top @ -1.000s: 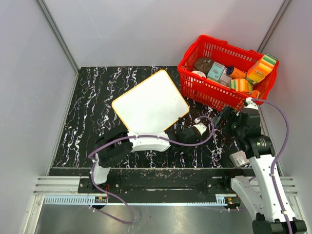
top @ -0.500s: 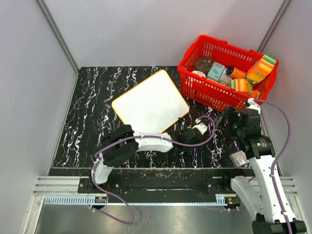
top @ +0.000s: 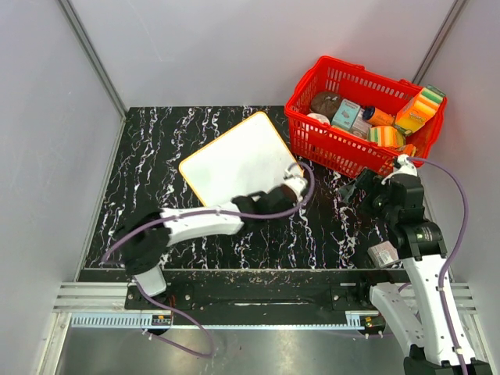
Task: Write a sentence on the whiteboard
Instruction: Open the whiteboard marker at the center of the board.
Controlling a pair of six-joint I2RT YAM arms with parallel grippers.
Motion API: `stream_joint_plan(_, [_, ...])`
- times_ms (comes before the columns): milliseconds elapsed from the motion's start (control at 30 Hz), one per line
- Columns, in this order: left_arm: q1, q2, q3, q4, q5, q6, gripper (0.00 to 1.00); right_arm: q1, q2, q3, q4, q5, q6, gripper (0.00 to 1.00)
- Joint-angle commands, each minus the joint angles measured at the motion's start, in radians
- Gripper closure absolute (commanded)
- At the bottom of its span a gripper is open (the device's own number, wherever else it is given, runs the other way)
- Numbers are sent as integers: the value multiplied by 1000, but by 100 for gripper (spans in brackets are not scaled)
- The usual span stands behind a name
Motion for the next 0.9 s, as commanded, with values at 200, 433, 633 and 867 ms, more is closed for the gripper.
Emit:
stream_joint_plan(200, [260,-471,-88,-57,313,29,100,3,53,19,241,-525,3,2])
stream_joint_plan(433, [435,-713,-137,-166,562,27,100,271,188,36,481,-569,92,6])
stream_joint_plan(633, [451,-824,-136,-220,673,18,100,459,394,68,821,-578,240,7])
stream_joint_plan(867, [451,-862,-156,-183,725,-2,100,491,480,100,987,-612,328,16])
